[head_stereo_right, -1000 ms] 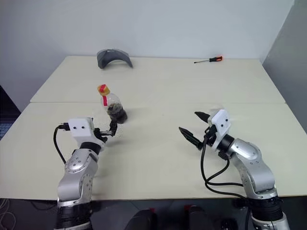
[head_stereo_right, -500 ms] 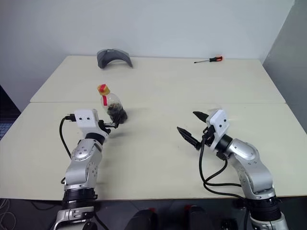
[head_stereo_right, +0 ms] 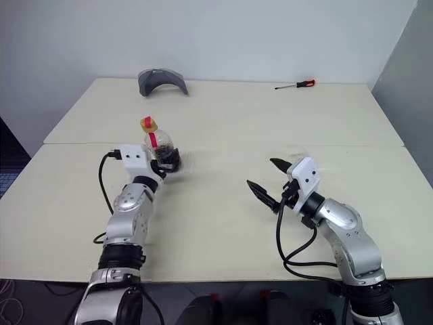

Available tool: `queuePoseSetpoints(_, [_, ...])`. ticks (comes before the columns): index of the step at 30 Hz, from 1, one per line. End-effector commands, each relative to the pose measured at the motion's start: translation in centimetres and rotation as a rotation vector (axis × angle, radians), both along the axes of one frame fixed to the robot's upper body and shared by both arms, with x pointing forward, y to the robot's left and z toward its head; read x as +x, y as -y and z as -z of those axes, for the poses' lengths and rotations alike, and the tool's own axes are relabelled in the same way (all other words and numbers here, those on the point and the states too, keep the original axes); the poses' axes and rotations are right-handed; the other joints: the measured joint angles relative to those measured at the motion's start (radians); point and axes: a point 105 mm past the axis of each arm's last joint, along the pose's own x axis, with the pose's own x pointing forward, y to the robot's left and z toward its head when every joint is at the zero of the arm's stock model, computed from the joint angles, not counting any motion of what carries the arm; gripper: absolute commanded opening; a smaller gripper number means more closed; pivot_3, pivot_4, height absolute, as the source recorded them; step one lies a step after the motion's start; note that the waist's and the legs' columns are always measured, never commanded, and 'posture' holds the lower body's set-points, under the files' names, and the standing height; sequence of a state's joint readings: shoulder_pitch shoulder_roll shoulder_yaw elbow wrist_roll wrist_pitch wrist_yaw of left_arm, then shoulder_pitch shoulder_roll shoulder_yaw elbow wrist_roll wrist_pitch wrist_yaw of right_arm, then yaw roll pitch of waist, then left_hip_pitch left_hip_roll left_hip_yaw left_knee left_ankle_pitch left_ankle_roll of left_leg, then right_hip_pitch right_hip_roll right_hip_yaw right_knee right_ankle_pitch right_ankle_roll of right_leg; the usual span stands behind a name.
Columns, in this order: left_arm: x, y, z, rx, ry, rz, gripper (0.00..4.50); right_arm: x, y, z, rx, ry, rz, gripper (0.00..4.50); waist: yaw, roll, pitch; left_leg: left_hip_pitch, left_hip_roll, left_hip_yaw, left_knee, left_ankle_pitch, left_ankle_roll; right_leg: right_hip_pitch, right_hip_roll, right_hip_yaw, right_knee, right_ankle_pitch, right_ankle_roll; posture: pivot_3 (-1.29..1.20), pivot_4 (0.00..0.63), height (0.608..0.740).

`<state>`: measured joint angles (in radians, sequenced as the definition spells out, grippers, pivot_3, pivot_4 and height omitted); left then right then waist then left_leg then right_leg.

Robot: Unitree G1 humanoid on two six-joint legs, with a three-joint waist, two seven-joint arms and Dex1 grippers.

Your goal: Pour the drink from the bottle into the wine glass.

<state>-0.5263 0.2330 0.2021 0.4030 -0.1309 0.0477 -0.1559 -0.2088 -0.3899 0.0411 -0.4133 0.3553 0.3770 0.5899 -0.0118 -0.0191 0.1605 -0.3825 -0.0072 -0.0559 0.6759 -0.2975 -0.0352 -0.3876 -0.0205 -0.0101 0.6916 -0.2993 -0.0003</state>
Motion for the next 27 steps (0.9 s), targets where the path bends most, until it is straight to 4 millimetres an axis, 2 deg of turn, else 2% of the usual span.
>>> queuePoseSetpoints(1, [0.6, 0.2, -1.5, 0.023, 0.061, 0.013, 4.47, -0.5, -0.1, -1.5, 0.010, 0.059, -0.009, 4.50, 0.000, 0.000, 0.000, 0.000, 0.000, 0.000, 0.000, 0.000, 0.000, 0.000, 0.000, 0.000, 0.000, 0.000, 0.000, 0.00, 0.150, 0.740])
queuePoseSetpoints(11, [2.1, 0.3, -2.0, 0.010, 0.092, 0.021, 4.47, -0.4, -0.1, -1.8, 0.008, 0.063, -0.009, 4.50, 0.005, 0.000, 0.000, 0.000, 0.000, 0.000, 0.000, 0.000, 0.000, 0.000, 0.000, 0.000, 0.000, 0.000, 0.000, 0.00, 0.150, 0.740])
queuePoseSetpoints(14, [1.9, 0.3, -2.0, -0.017, 0.108, 0.021, 3.88, -0.3, 0.1, -1.9, 0.009, 0.065, 0.002, 4.50, 0.005, 0.000, 0.000, 0.000, 0.000, 0.000, 0.000, 0.000, 0.000, 0.000, 0.000, -0.001, 0.000, 0.000, 0.000, 0.00, 0.150, 0.740])
queuePoseSetpoints(17, [1.8, 0.2, -1.9, -0.014, 0.106, 0.022, 2.98, -0.1, 0.2, -2.0, 0.012, 0.066, 0.008, 4.50, 0.005, -0.001, 0.000, 0.000, 0.000, 0.000, 0.000, 0.000, 0.000, 0.000, 0.000, 0.000, 0.000, 0.000, 0.000, 0.00, 0.150, 0.740])
queuePoseSetpoints(21, [1.8, 0.0, -1.7, -0.009, 0.096, 0.015, 2.17, 0.0, 0.3, -2.0, 0.009, 0.068, 0.011, 4.50, 0.005, -0.001, 0.000, 0.000, 0.000, 0.000, 0.000, 0.000, 0.000, 0.000, 0.000, 0.000, 0.000, 0.000, 0.000, 0.00, 0.150, 0.740])
queuePoseSetpoints(24, [1.8, -0.1, -1.8, -0.011, 0.097, 0.014, 1.81, 0.1, 0.2, -2.0, 0.010, 0.068, 0.011, 4.50, 0.005, -0.001, 0.000, 0.000, 0.000, 0.000, 0.000, 0.000, 0.000, 0.000, 0.000, -0.001, 0.000, 0.000, 0.000, 0.00, 0.150, 0.740])
queuePoseSetpoints(27, [1.7, 0.0, -1.8, -0.003, 0.094, 0.022, 1.65, 0.1, 0.1, -2.0, 0.011, 0.069, 0.009, 4.50, 0.005, -0.001, 0.000, 0.000, 0.000, 0.000, 0.000, 0.000, 0.000, 0.000, 0.000, -0.001, 0.000, 0.000, 0.000, 0.00, 0.150, 0.740])
